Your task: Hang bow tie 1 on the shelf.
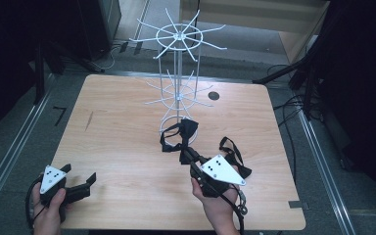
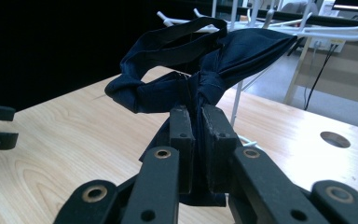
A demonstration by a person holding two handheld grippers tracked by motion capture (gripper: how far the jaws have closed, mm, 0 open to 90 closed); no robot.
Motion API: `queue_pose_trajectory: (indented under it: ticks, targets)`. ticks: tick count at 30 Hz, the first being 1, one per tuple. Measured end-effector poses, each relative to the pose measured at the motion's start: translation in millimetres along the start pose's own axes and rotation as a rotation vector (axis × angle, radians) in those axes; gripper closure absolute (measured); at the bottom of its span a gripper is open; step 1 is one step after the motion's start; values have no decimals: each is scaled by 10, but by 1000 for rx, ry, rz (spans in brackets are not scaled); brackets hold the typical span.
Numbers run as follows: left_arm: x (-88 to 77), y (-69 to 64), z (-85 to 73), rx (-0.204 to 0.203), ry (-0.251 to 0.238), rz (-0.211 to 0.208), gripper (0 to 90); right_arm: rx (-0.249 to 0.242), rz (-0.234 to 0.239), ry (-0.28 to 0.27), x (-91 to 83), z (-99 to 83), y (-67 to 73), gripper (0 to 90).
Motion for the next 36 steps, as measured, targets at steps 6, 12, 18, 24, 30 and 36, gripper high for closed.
queue_pose_trajectory:
  ticks: [6,12,18,24,30,36]
  targets:
    - [0,0,0,0,0,-1,71,-1,-9,-20,-33,54,-36,850]
    - [-3,2,0,3,0,-1,71,-2,-18,-42,-79,112,-71,850]
    - [-5,2,0,4,0,0,72,-2,-27,-59,-140,176,-108,850]
    - [-5,4,0,1,2,-4,71,0,-39,-81,-186,246,-175,850]
    - [-8,3,1,-1,-4,-3,71,6,-55,-94,-211,289,-250,850]
    - [-9,-1,-6,6,6,-6,71,8,-65,-106,-231,328,-312,850]
Point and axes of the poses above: each handheld gripper's, and its own axes: x roughly forward along the jaws, z roughly out of its top, y roughly to its left, the point moved 7 cm from there along x, roughly forward along the jaws, and after that the axes turned 4 degrees about -y, right-handed, at the moved point
